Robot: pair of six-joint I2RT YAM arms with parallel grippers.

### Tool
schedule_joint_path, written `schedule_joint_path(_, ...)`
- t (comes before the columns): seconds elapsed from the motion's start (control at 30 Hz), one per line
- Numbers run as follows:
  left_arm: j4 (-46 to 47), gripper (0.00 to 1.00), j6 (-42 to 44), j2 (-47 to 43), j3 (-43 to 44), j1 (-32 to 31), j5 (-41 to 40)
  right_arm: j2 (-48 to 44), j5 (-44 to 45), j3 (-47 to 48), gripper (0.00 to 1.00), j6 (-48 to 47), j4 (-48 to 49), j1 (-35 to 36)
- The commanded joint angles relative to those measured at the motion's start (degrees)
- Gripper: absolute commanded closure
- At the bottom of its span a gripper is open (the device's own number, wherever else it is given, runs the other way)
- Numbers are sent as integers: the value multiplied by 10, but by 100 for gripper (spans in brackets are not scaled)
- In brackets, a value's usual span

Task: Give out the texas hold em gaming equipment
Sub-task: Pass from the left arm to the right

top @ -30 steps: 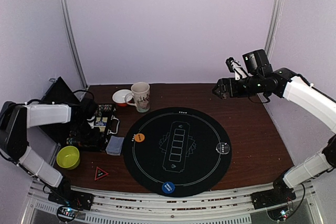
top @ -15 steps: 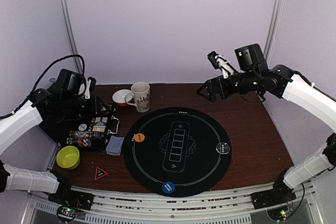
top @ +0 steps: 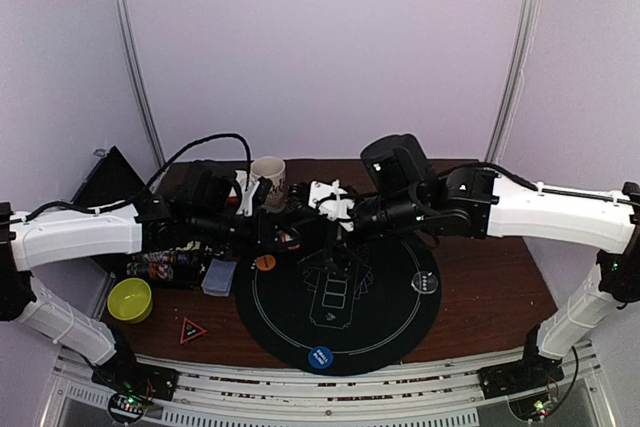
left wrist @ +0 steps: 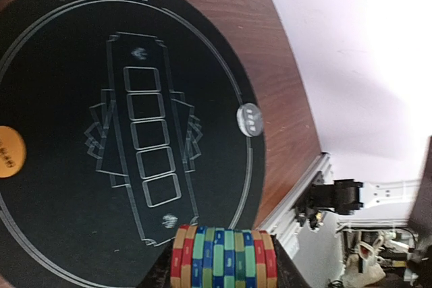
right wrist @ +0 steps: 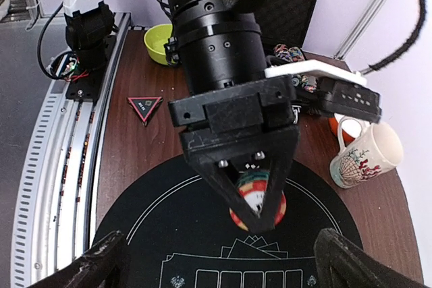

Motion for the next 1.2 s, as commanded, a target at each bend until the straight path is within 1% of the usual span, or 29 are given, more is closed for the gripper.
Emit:
schedule_joint_path(0.0,131,100,-44,1,-6,-15,36,33,24,-4,4,-85,45,1)
schedule_joint_path(0.07,151,100,-56,-3,-18,-15,40,49,28,2,8,-120,38,2)
schedule_joint_path(0.13,163,100,-64,-9,-27,-15,42,63,28,9,11,-130,40,-1)
schedule_joint_path(0.2,166,100,-68,-15,-34,-16,38,77,21,14,18,-131,41,-6)
schedule_joint_path(0.33,193,100,-85,-24,-54,-15,42,90,13,12,21,-124,70,-11)
schedule_joint_path(0.47,214,100,-100,-25,-64,-16,53,103,21,14,36,-132,93,-13)
schedule_joint_path(0.5,215,100,-100,-25,-65,-15,54,106,22,15,38,-137,93,-13)
schedule_joint_path(0.6,226,100,-105,-26,-68,-15,58,109,20,17,41,-148,92,-16)
schedule_joint_path(0.67,238,100,-110,-27,-73,-15,61,110,15,17,36,-155,90,-17)
schedule_joint_path(0.73,248,100,-113,-25,-75,-15,64,113,12,17,36,-158,90,-17)
schedule_joint_path(1.07,267,100,-123,-26,-83,-15,76,120,20,26,60,-168,87,-19)
schedule_joint_path(1.17,278,100,-127,-24,-86,-15,82,119,22,27,71,-169,83,-19)
